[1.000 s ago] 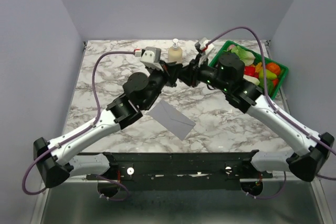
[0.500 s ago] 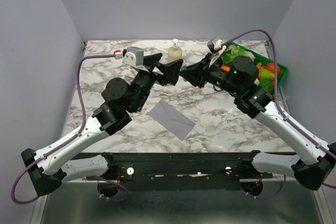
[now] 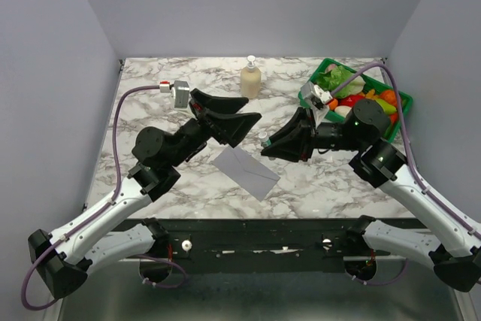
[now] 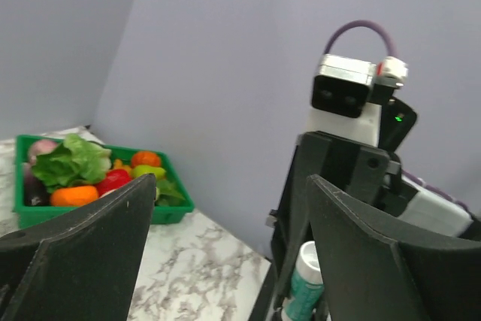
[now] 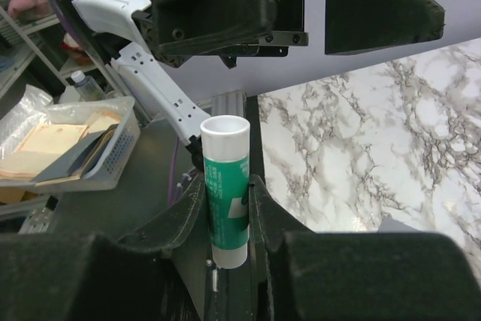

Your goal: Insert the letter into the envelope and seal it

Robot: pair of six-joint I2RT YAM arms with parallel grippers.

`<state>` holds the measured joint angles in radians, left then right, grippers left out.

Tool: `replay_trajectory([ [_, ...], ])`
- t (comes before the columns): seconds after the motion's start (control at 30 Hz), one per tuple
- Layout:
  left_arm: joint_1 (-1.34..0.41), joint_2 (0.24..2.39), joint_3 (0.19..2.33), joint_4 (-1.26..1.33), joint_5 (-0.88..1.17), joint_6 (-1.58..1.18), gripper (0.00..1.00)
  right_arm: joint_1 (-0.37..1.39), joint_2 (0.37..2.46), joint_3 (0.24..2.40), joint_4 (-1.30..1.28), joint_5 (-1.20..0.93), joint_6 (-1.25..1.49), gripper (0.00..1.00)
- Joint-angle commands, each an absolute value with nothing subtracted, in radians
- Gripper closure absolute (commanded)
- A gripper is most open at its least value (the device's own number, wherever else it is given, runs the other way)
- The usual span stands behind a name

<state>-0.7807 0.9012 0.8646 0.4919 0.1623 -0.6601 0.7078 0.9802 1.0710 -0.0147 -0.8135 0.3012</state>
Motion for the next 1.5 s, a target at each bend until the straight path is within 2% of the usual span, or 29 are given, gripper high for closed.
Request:
replay_trajectory([
  [0.0, -0.778, 0.894, 0.845, 0.595, 0.299, -0.765, 0.14, 0.713, 0.954, 1.051, 0.037, -0.884, 0.324, 0.99],
  [0.23, -0.778, 0.907, 0.827, 0.617, 0.376, -0.822, 0.14, 0.713, 0.956, 1.051, 0.037, -0.868, 0.314, 0.99],
  [0.57, -0.778, 0.933, 0.818, 0.568, 0.471, -0.821, 0.26, 0.712, 0.968, 1.045, 0.038, -0.858, 0.319, 0.99],
  [0.8, -0.778, 0.950, 0.833, 0.571, 0.506, -0.824, 0.29, 0.713, 0.973, 1.035, 0.041, -0.854, 0.319, 0.99],
  [1.0, -0.779, 0.953, 0.835, 0.572, 0.520, -0.825, 0.39, 0.713, 0.974, 1.034, 0.040, -0.853, 0.316, 0.99],
  [1.1, -0.779, 0.953, 0.834, 0.572, 0.525, -0.825, 0.48, 0.715, 0.973, 1.034, 0.041, -0.842, 0.314, 0.99],
  [1.27, -0.779, 0.950, 0.831, 0.569, 0.534, -0.822, 0.52, 0.713, 0.971, 1.031, 0.041, -0.825, 0.314, 0.99],
  [1.33, -0.779, 0.946, 0.830, 0.565, 0.537, -0.818, 0.58, 0.713, 0.973, 1.031, 0.040, -0.807, 0.318, 0.99],
  [1.47, -0.779, 0.946, 0.827, 0.565, 0.548, -0.816, 0.60, 0.713, 0.974, 1.031, 0.038, -0.779, 0.322, 0.99],
])
